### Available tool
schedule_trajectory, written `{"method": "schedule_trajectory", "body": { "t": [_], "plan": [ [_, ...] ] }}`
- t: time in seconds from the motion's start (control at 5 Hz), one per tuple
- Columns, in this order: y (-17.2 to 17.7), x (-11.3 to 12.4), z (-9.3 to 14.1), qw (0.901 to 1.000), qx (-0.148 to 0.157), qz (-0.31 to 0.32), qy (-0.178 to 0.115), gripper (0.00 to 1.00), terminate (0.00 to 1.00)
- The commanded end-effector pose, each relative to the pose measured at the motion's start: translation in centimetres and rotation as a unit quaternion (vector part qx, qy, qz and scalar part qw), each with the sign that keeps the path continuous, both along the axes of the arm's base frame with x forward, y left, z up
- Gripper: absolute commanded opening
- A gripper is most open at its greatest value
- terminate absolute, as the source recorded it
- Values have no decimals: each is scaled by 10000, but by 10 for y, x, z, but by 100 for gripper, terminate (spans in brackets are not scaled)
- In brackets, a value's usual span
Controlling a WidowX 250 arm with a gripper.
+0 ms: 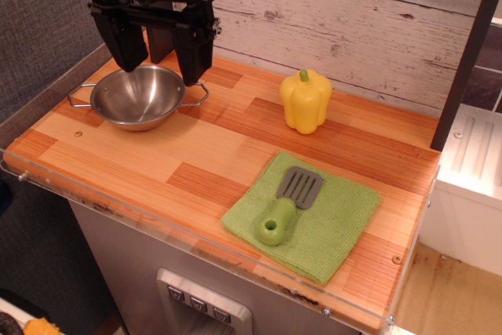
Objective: Take the yellow capsicum and put it in the stainless steel pot
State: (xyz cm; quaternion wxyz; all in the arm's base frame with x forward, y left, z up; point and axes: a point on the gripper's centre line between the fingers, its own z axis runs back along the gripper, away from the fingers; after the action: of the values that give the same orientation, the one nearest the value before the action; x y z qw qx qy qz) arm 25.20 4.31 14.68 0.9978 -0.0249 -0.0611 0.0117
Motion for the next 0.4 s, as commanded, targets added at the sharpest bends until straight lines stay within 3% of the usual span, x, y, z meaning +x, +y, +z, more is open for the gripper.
{"method": "schedule_trajectory", "body": {
  "t": [0.0, 0.2],
  "plan": [
    [0, 0, 0, 10000, 0, 0, 0, 100, 0],
    [-15, 27, -9, 9992, 237, -307, -54, 100, 0]
  ]
}}
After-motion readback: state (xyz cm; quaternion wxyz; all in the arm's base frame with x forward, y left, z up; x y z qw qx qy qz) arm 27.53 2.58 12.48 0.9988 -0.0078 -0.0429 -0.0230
